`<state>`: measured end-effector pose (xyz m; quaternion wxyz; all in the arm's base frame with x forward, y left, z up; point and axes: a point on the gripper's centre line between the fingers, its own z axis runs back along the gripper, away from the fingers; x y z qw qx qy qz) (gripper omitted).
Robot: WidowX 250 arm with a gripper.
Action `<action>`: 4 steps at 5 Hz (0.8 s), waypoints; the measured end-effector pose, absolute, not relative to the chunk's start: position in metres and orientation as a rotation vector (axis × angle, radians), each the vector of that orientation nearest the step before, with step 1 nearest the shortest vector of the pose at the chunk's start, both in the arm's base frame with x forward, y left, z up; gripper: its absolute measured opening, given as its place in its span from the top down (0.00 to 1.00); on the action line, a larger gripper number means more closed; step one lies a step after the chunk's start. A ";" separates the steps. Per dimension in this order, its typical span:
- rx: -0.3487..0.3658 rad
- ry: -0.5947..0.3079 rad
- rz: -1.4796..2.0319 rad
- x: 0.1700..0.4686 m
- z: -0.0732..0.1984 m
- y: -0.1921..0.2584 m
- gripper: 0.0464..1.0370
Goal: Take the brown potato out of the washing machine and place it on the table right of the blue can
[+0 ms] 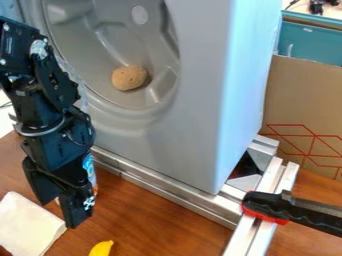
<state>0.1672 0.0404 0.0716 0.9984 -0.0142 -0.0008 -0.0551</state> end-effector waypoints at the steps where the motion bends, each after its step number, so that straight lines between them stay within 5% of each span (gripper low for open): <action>1: -0.031 0.007 -0.110 0.166 0.070 0.040 0.04; 4: 0.168 -0.178 -0.234 0.228 0.095 0.076 0.04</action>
